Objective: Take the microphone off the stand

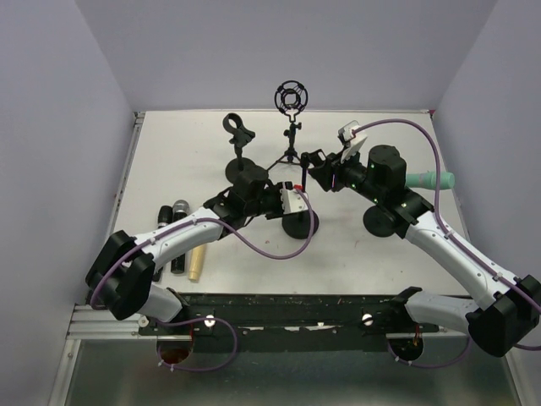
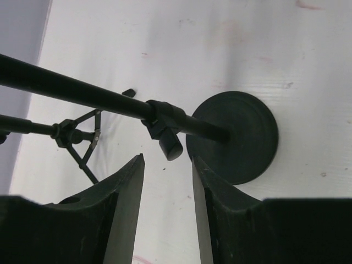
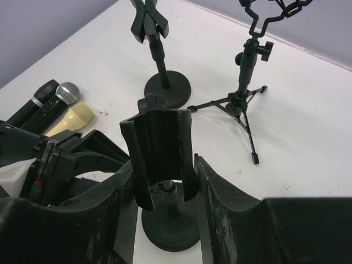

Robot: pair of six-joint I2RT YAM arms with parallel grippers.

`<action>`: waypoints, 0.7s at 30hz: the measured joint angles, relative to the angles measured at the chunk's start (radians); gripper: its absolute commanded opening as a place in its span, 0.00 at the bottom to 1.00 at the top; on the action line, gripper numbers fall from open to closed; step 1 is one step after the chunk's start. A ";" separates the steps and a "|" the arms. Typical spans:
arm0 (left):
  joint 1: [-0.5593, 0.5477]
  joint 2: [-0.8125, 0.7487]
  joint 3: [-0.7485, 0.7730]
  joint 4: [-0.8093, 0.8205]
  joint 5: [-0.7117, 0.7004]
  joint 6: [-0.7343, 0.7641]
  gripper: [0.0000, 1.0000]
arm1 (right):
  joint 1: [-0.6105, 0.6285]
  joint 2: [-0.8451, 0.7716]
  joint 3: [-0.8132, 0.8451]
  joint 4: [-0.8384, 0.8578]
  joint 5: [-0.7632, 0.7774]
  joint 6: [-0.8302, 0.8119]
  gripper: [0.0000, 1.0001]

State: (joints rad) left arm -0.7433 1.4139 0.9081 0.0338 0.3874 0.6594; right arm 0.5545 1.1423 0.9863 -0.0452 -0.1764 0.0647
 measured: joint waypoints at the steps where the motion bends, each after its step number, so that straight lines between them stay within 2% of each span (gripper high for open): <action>1: 0.000 0.008 0.001 0.007 -0.018 0.007 0.45 | 0.000 0.000 0.000 0.000 0.000 0.000 0.25; 14: -0.005 0.038 0.029 0.017 -0.057 0.023 0.39 | -0.002 0.000 0.000 -0.002 0.002 -0.001 0.24; 21: -0.016 0.040 0.033 0.011 -0.053 0.023 0.27 | -0.004 0.000 0.000 -0.002 0.003 0.000 0.24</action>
State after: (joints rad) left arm -0.7597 1.4536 0.9409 0.0444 0.3340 0.6827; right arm 0.5507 1.1427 0.9863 -0.0467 -0.1730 0.0643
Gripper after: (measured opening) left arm 0.321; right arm 0.473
